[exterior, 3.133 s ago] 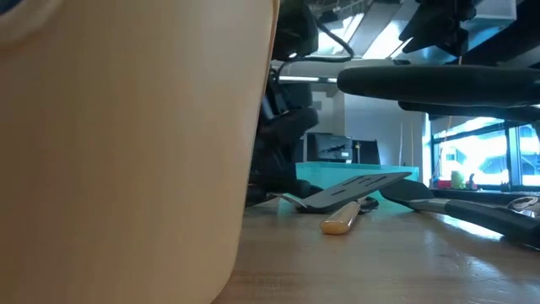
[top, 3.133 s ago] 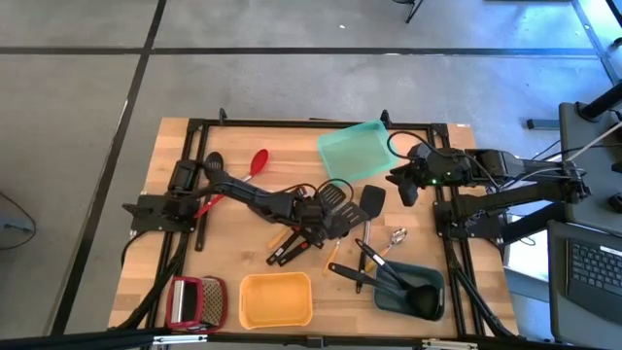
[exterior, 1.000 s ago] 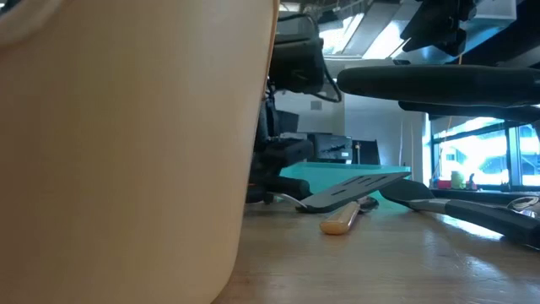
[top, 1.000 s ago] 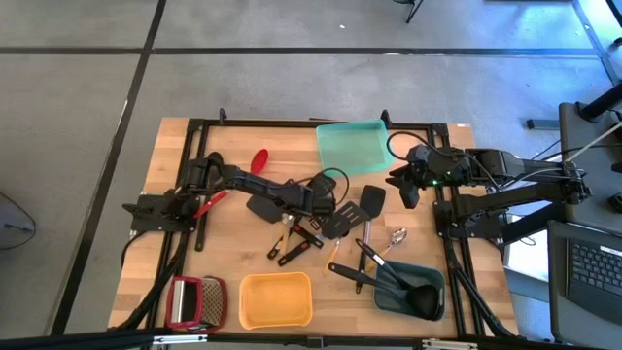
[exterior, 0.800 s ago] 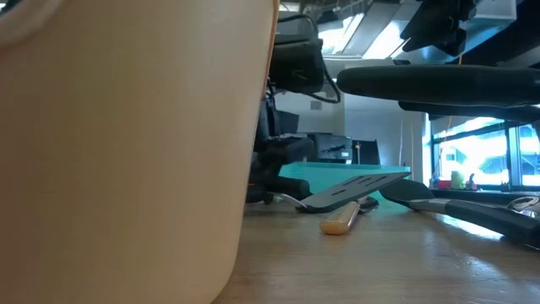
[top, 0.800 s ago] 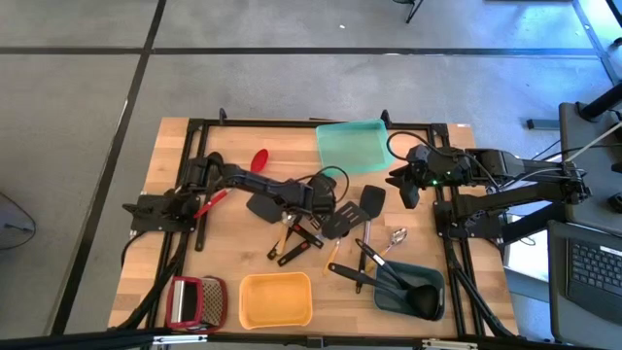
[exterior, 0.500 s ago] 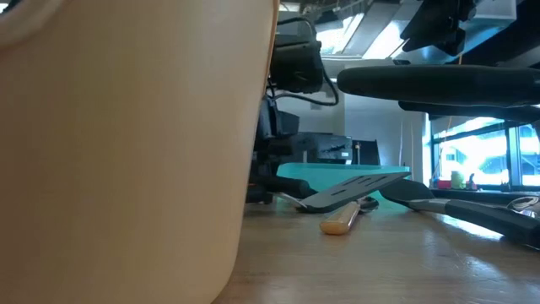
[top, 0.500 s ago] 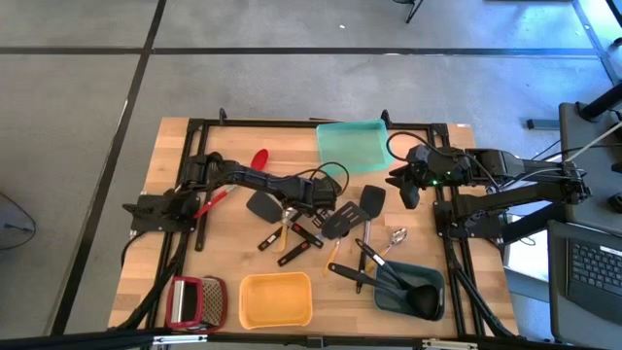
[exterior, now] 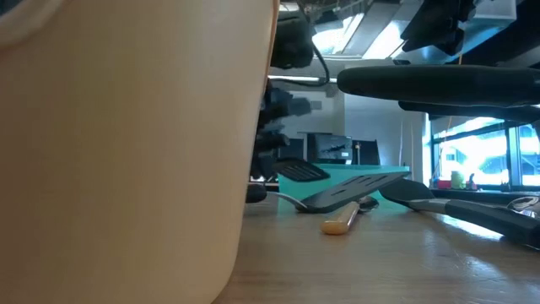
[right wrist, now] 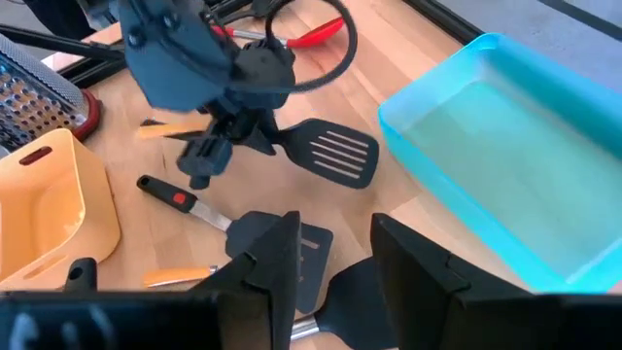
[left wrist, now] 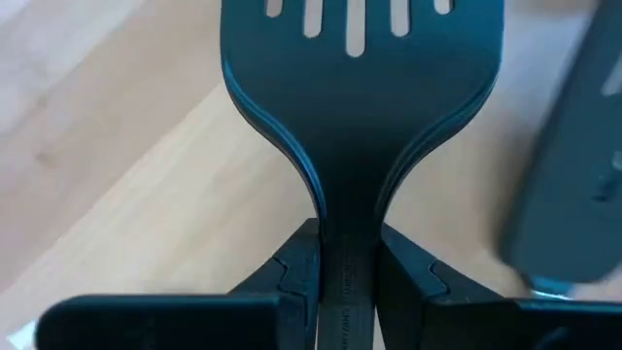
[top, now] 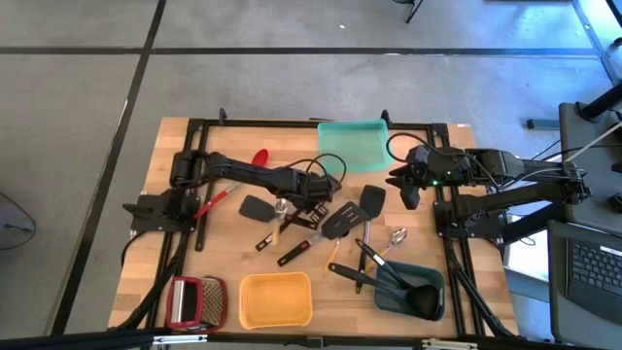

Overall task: Pick & Place Kitchen Items
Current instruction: Put the black spatula into the green bin

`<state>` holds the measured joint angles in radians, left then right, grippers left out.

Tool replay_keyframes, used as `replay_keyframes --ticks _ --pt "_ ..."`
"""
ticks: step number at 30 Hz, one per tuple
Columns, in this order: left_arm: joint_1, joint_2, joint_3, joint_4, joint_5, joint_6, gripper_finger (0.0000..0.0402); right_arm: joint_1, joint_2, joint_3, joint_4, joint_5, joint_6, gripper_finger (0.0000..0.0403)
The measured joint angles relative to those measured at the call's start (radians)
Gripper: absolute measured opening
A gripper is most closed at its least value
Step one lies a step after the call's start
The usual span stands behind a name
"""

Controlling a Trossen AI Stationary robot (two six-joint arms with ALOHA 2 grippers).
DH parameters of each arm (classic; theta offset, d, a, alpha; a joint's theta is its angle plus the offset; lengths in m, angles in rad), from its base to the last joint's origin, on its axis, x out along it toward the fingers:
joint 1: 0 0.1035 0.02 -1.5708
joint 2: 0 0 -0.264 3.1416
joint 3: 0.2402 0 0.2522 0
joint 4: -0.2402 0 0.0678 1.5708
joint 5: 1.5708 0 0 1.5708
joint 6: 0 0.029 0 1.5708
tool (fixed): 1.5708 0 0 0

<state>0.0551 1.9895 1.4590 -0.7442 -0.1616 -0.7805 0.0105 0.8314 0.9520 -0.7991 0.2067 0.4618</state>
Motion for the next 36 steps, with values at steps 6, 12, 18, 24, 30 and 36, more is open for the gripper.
replay_keyframes --ticks 6,12,18,24,30,36 --pt "0.02 -0.018 0.002 0.082 0.085 -0.006 0.0058 0.0 0.0 0.0 0.001 0.0 -0.007 0.013" --pt "0.04 -0.018 0.002 0.165 0.11 -0.001 0.0058 0.0 0.0 0.0 0.004 0.0 -0.013 0.013" --pt "0.061 -0.018 0.002 0.287 0.151 -0.003 0.0058 0.0 0.0 0.0 0.003 0.0 -0.013 0.013" --pt "0.074 -0.018 0.002 0.357 0.208 -0.009 0.0058 0.0 0.0 0.0 0.003 0.0 -0.013 0.013" --pt "0.078 -0.018 0.002 0.414 0.252 -0.008 0.0058 0.0 0.0 0.0 0.003 0.0 -0.02 0.013" --pt "0.078 -0.018 0.002 0.431 0.253 -0.002 0.0058 0.0 0.0 0.0 0.003 0.0 -0.032 0.013"
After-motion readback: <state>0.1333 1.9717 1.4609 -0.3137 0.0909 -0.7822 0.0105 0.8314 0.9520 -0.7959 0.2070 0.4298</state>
